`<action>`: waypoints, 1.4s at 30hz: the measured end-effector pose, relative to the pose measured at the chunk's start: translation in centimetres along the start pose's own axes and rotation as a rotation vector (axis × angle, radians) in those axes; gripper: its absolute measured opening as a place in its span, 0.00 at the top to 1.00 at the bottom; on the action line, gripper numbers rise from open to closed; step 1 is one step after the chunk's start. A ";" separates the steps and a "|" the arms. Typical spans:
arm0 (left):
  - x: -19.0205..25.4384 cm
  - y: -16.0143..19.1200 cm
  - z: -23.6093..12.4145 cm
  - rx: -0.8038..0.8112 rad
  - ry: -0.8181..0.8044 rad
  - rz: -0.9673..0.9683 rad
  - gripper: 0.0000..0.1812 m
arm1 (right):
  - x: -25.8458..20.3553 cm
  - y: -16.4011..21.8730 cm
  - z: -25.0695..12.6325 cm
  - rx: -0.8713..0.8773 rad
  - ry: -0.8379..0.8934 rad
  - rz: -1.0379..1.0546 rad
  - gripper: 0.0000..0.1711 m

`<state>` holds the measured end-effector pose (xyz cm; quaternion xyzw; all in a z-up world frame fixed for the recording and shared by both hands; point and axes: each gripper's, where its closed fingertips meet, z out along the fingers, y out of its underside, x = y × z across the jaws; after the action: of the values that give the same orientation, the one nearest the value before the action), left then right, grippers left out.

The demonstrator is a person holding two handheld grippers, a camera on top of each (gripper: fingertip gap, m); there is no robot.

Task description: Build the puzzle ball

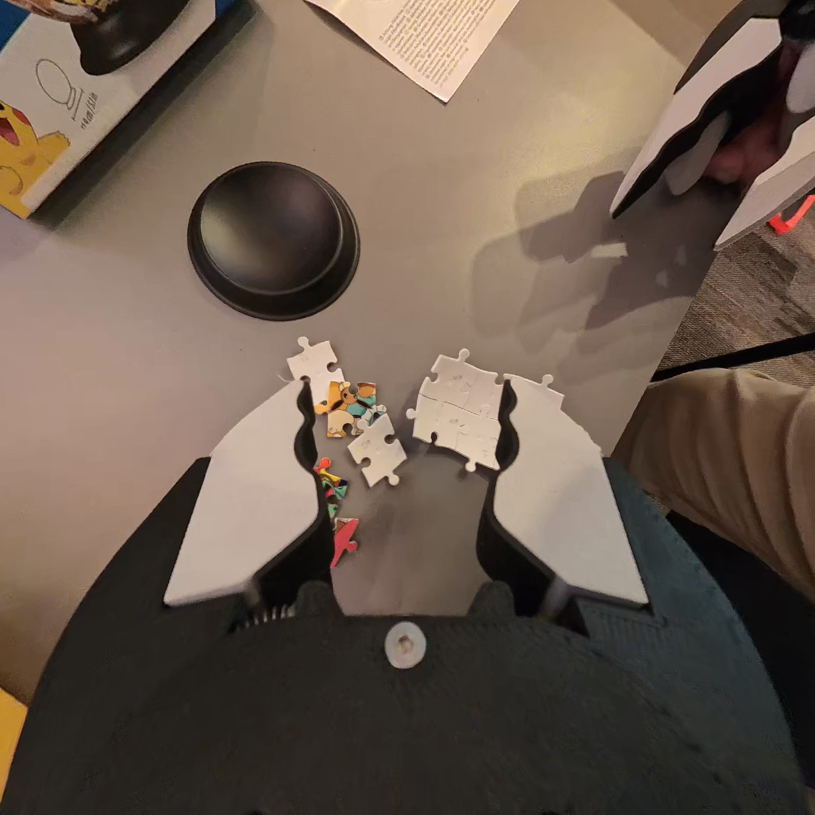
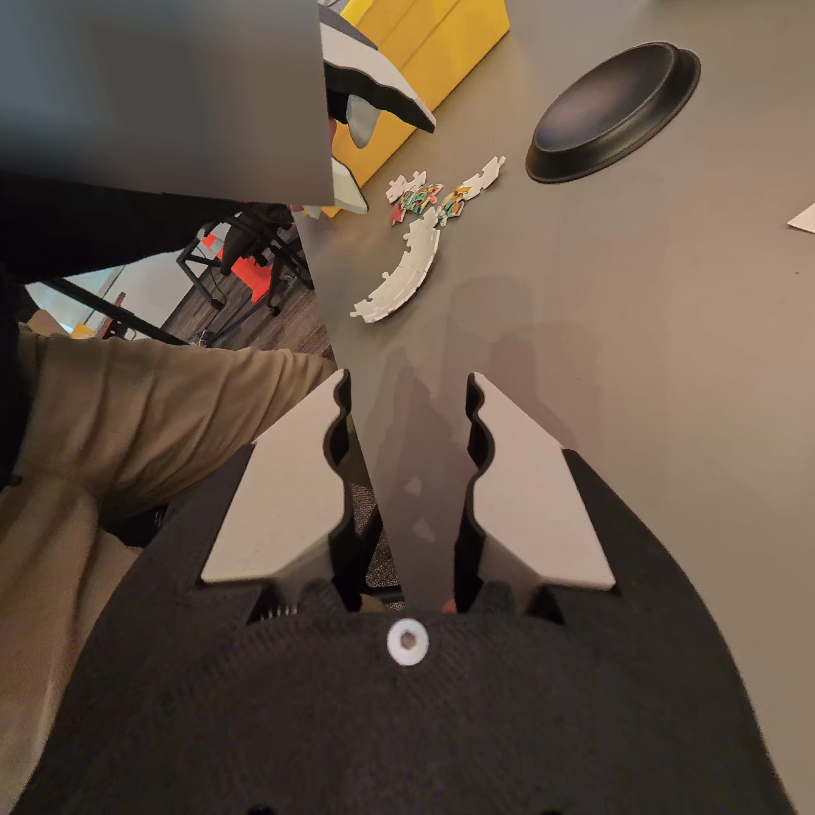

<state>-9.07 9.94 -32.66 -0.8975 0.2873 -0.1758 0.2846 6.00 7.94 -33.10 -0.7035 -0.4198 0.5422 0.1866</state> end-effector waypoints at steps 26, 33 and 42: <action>4.4 -2.6 -5.6 0.310 -0.379 0.368 0.53 | -6.0 1.6 -4.1 0.185 0.225 -0.265 0.64; 11.1 3.8 -8.5 0.239 -0.428 0.396 0.55 | -15.3 9.2 -9.5 0.155 0.456 -0.178 0.64; 6.9 9.0 -7.4 0.184 -0.454 0.276 0.52 | -14.9 18.6 -11.3 -0.049 0.562 -0.111 0.69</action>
<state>-11.03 -3.39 -31.32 -0.8368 0.3185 0.0450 0.4431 22.74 -12.43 -33.51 -0.8066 -0.4025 0.3044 0.3078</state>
